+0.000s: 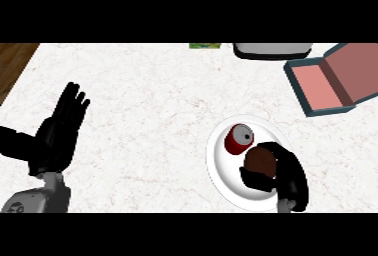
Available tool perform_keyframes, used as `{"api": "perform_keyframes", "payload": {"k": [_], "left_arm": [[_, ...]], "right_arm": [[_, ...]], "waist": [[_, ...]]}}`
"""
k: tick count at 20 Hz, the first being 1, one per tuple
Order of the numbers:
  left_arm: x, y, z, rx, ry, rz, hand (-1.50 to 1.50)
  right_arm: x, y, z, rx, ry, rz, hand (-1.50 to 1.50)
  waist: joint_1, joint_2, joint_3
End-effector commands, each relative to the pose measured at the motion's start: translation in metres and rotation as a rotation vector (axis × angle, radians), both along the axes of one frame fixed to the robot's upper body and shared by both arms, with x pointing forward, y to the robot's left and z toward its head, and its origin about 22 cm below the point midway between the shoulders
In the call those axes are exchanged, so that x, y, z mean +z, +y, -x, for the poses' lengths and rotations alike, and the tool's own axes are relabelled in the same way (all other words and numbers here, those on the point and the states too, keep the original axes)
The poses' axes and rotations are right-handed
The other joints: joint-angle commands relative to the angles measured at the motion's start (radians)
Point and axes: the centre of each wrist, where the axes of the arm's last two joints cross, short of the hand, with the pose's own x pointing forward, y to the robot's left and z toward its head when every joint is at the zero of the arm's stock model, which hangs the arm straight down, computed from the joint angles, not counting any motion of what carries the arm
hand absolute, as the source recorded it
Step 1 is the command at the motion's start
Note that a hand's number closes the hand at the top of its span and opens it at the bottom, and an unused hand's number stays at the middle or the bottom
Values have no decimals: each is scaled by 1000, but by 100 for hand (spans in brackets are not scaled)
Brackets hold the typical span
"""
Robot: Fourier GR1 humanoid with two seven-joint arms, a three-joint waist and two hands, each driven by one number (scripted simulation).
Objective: Pick the cupcake from the plate and place it in the cardboard box
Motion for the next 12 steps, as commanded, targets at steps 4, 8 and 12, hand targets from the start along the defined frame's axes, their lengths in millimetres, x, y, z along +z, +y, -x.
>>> {"api": "perform_keyframes", "payload": {"k": [4,8,12], "left_arm": [[-23,-3,26,-17,-1,1,0],[3,-19,-2,-67,-29,-2,0],[3,-32,-4,-105,-26,7,0]], "right_arm": [[-16,4,-5,7,-27,103,150],[20,52,-52,431,-62,344,150],[47,82,-91,651,-100,502,150]], "waist": [[4,1,1],[64,12,0],[93,19,0]]}}
